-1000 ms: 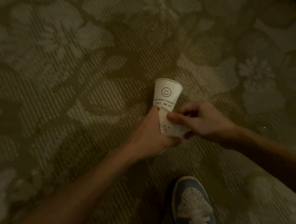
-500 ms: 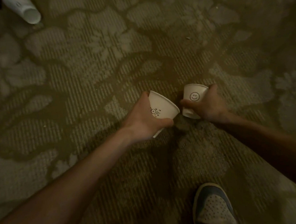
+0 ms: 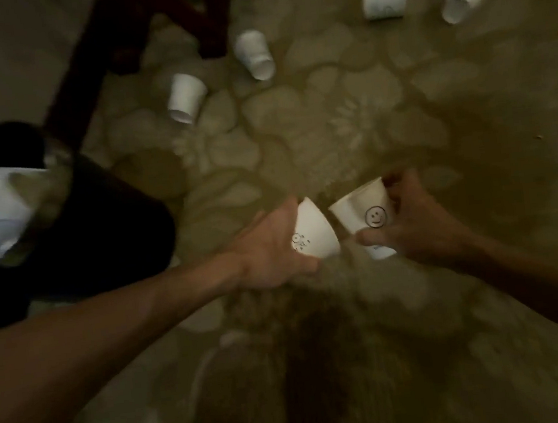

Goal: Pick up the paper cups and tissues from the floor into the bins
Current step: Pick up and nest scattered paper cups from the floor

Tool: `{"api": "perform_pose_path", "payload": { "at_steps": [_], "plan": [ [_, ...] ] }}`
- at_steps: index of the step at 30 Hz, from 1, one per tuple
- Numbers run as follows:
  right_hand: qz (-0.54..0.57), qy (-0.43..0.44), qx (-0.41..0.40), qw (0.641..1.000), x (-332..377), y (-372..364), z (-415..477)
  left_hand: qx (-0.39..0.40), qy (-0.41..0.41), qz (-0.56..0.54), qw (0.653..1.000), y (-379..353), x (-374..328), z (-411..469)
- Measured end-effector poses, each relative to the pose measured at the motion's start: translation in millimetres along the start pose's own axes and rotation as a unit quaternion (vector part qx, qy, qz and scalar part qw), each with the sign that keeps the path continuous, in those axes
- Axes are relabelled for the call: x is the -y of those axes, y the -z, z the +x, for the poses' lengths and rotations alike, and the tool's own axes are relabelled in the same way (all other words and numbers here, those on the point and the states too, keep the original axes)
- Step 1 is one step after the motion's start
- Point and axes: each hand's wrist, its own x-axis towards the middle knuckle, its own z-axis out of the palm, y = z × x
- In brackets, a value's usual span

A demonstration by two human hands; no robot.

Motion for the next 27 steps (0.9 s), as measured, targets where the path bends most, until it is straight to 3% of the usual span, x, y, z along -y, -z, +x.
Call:
{"api": "perform_pose_path", "payload": {
  "at_steps": [4, 7, 13, 20, 27],
  "plan": [
    [-0.057, 0.126, 0.056, 0.989, 110.0, -4.5, 37.1, -0.056, 0.005, 0.059, 0.997, 103.2, 25.2, -63.6],
    [-0.039, 0.203, 0.078, 0.975, 202.7, -24.0, 67.6, -0.156, 0.037, 0.047, 0.986, 174.3, 46.3, -123.4],
    [-0.004, 0.33, 0.061, 0.942, 335.2, -146.2, 92.5, -0.402, 0.14, -0.046, 0.904, 247.1, 121.1, -183.2],
    [-0.024, 0.369, -0.001, 0.929, 323.2, -228.3, 108.6, -0.537, 0.099, -0.115, 0.83, 260.2, 193.8, -148.2],
    [-0.155, 0.359, -0.021, 0.92, 302.7, -253.0, 123.5, -0.499, 0.088, -0.145, 0.85, 246.7, 247.9, -110.1]
  ]
}}
